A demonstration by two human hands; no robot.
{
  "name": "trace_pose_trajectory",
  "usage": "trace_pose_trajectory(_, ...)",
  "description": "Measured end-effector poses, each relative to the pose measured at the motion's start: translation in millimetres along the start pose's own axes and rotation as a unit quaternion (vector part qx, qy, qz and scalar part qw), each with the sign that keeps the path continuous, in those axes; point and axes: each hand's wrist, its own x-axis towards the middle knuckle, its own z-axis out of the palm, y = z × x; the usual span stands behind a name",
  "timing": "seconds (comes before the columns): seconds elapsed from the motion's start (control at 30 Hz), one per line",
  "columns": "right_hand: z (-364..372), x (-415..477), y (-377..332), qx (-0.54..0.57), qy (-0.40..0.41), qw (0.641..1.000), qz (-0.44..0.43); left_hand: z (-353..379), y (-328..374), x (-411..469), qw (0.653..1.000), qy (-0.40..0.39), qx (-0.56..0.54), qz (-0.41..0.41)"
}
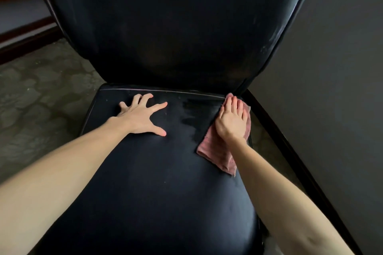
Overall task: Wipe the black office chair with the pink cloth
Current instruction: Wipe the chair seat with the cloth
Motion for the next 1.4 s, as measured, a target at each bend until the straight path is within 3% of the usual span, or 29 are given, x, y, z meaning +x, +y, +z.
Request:
trace_pose_trajectory(0.1, 7, 1, -25, -0.006, 0.011, 1.000, -0.016, -1, 3, 0, 1.000, -0.002, -0.005, -0.001)
trace_pose_trajectory(0.37, 19, -5, -87, -0.023, -0.043, 0.979, -0.199, 0, -3, 4, 1.000, 0.017, 0.017, -0.006)
trace_pose_trajectory(0.67, 5, 23, -14, -0.048, -0.001, 0.997, -0.066, 5, -5, 7, 1.000, 0.020, 0.010, -0.008)
trace_pose_trajectory(1.0, 24, 10, -78, -0.051, -0.022, 0.973, -0.223, 7, -6, 5, 1.000, 0.025, 0.002, -0.015)
trace_pose_trajectory(1.07, 21, 15, -63, -0.054, -0.006, 0.977, -0.206, 7, -4, 4, 1.000, 0.026, 0.005, -0.014)
trace_pose_trajectory(1.27, 7, 30, -3, -0.030, 0.025, 0.998, -0.039, 5, -1, 5, 1.000, 0.023, 0.010, -0.006)
trace_pose_trajectory(1.4, 6, 26, -24, -0.030, 0.028, 0.998, -0.039, 9, 0, 7, 1.000, 0.019, -0.001, -0.008)
